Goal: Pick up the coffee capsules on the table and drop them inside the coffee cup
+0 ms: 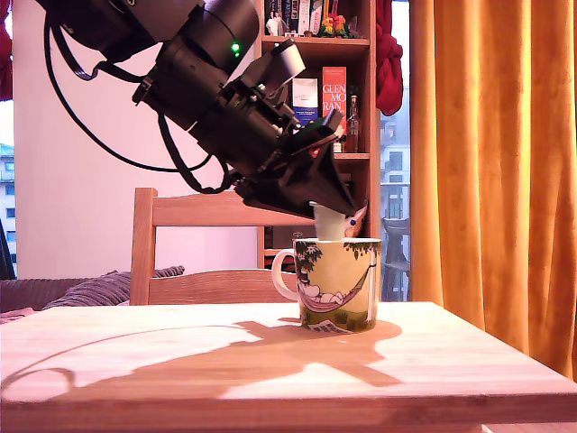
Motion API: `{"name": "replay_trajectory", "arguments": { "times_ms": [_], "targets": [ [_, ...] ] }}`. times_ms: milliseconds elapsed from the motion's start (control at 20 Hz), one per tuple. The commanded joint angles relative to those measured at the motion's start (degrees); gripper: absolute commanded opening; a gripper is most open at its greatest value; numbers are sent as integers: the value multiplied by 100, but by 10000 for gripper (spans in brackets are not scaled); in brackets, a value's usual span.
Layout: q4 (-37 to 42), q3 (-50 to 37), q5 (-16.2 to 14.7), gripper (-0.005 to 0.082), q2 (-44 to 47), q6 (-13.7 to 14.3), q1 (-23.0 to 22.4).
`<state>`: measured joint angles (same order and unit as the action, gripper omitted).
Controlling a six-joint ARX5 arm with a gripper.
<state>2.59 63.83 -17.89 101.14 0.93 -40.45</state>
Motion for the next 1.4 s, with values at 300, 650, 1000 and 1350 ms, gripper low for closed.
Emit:
{"name": "replay_trajectory", "arguments": {
  "times_ms": [300, 650, 1000, 1350],
  "targets": [
    [37, 17, -9, 148, 142, -52, -164],
    [33, 17, -13, 148, 142, -52, -173],
    [-63, 17, -74, 528, 142, -46, -173],
    [-133, 17, -120, 565, 138, -33, -168]
  ]
}}
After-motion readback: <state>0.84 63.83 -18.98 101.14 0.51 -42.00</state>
